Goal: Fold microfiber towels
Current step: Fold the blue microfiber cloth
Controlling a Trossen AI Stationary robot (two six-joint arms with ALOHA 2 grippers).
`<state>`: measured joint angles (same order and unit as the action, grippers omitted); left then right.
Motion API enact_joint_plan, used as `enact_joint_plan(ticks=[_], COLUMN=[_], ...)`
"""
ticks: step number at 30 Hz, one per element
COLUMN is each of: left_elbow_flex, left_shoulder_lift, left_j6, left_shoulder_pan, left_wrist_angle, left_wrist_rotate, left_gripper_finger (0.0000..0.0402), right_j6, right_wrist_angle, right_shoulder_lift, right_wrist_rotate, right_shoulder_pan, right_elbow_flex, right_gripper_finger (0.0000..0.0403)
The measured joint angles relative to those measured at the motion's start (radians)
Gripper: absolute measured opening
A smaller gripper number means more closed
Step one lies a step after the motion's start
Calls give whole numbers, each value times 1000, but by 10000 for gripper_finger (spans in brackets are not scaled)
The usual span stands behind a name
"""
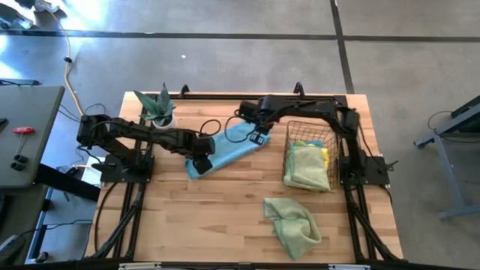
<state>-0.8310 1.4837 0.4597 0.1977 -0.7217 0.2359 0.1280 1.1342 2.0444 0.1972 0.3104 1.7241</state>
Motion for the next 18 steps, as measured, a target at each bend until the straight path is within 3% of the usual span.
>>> enact_joint_plan(ticks=[5,11,14,18], left_elbow_flex=[0,18,64,127], left_shoulder_lift=[0,0,-3,-3], left_j6=[-72,-194,-210,-177], left_shoulder_pan=[12,26,39,51], left_wrist_angle=[0,12,23,65], left_wrist_rotate=[-22,-116,-162,-180], left_gripper_finger=[133,133,133,133], right_j6=[75,270,397,467], right_wrist_angle=[-170,-610,-770,-802], right_shoulder_lift=[-207,-410,-449,-444], right_wrist_rotate=[-40,-142,-126,-128], right_shoulder_pan=[25,52,62,71], right_elbow_flex=[-250,-583,-683,-710], right_gripper_finger=[48,48,49,68])
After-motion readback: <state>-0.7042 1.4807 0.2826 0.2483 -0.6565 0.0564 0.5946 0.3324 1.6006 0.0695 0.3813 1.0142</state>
